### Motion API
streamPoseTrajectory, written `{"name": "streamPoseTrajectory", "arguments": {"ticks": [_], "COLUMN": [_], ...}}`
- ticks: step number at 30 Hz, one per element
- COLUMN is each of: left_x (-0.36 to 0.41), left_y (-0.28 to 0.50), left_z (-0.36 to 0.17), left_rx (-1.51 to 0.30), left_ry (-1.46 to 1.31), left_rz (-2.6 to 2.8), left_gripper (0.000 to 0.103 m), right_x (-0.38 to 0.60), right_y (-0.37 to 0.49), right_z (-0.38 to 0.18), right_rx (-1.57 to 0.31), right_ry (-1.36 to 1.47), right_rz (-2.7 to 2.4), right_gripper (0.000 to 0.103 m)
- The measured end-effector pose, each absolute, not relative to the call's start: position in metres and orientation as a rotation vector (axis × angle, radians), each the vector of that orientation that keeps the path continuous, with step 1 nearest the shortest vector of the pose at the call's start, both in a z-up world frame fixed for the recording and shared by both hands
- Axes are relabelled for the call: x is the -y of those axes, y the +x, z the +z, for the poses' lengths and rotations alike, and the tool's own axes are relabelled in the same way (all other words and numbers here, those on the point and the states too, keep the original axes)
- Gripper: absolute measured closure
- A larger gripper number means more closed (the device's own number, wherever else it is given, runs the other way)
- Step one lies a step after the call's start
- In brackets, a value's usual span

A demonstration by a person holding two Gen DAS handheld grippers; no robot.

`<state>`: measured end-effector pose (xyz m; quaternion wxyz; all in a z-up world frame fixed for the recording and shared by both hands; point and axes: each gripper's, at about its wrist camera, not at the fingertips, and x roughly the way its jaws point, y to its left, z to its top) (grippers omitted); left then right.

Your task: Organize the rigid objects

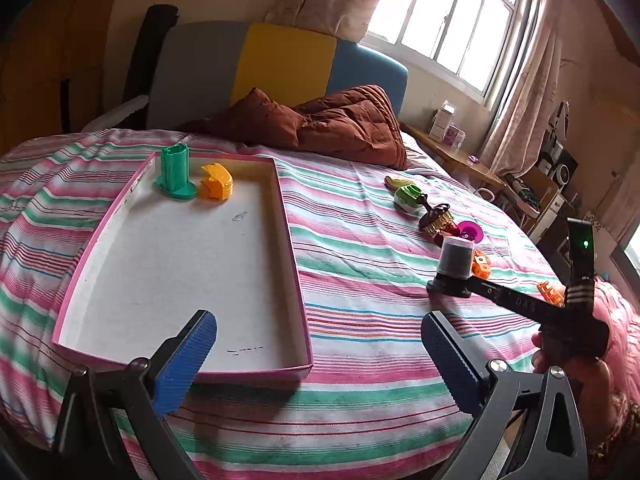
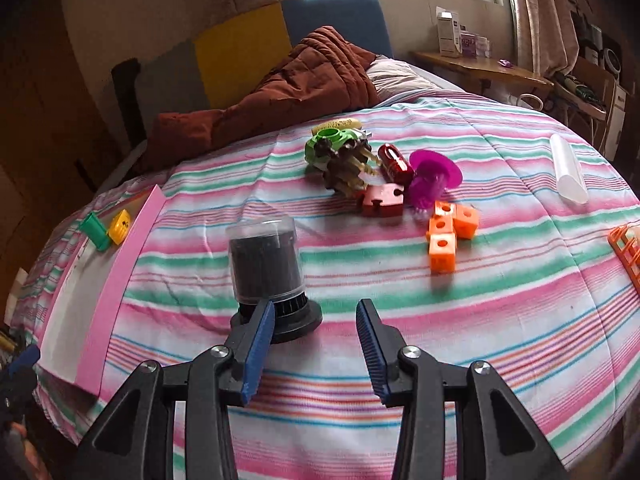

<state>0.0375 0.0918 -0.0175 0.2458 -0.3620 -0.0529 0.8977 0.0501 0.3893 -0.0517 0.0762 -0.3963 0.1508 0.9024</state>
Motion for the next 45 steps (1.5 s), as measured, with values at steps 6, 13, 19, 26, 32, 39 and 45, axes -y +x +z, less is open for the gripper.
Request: {"name": "streamPoseTrajectory", "arguments": {"ticks": [6,13,19,26,32,39,45], "left_x": [-0.099,-0.107,-0.114,-0.124,-0.144,-0.198,-0.252], "left_y": [0.042,0.044,0.047,0.048,0.037,0.025,0.014], "left_z": [-0.015,-0.016,-0.013,-0.014,-0.012,-0.007,-0.018], "left_rx": [0.109,0.086,0.04,-0.003,-0.003,-0.078,-0.166], "left_ry": [-0.972,-0.986,-0.973,-0.974,-0.992,-0.988,-0.991], "left_rz": [2.435,2.415,2.414,2.396,2.355,2.276,2.215], "left_gripper": [0.0,0.0,0.0,0.0,0.0,0.0,0.0], "right_x": [-0.405,-0.463,-0.488,-0.492,-0.489,-0.48,-0.479], "right_y": [0.075,0.041,0.002,-0.005,0.01,0.026,0.028], "right_z": [-0.048,-0.054,-0.065,-0.082,-0.083,-0.084,-0.085], "right_rx": [-0.476,-0.437,-0.442,-0.484,-0.531,-0.531,-0.522], "right_ry": [-1.067,-1.022,-1.049,-1.094,-1.059,-1.013,-0.985], "right_rz": [2.738,2.517,2.456,2.446,2.492,2.5,2.495], "right_gripper": [0.06,0.057,0.043,0.054,0.059,0.059,0.059]}}
